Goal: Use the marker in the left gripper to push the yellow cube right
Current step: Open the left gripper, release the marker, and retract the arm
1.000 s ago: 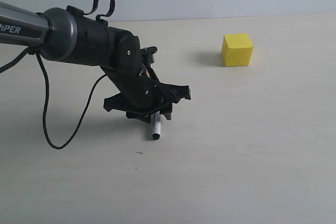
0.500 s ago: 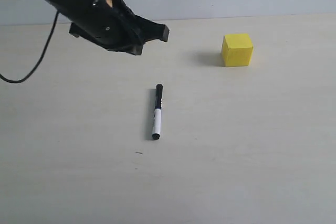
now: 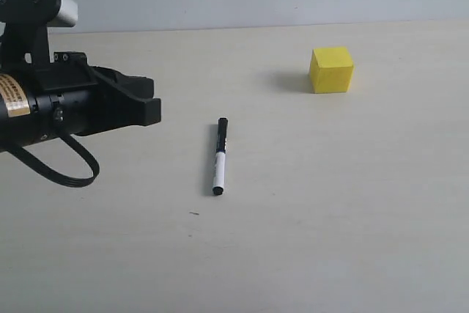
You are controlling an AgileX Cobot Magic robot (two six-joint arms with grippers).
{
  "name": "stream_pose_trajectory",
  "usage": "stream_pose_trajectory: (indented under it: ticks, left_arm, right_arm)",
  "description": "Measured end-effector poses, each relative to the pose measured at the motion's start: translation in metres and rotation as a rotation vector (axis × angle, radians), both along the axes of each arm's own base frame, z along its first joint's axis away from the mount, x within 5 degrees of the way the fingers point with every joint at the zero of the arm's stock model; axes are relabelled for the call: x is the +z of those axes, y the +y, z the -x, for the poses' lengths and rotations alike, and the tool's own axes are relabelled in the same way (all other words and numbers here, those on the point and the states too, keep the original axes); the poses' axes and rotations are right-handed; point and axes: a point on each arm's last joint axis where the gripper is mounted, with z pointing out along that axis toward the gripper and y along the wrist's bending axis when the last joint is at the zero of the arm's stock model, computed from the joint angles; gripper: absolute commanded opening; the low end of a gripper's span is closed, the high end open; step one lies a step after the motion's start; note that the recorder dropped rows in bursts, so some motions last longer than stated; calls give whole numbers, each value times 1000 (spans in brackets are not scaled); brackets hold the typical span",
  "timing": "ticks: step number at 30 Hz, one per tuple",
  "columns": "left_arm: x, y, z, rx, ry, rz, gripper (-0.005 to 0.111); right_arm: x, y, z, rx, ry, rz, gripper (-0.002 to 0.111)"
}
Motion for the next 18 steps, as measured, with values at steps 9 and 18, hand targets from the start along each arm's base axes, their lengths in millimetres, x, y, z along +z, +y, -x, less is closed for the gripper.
stream_pose_trajectory:
  ticks: [9, 18]
  left_arm:
    - [-5, 6, 5, -3, 67, -79, 0]
    - [15, 98, 69, 223, -31, -30, 0]
  right_arm:
    - [0, 0, 0, 0, 0, 0, 0]
    - [0, 0, 0, 0, 0, 0, 0]
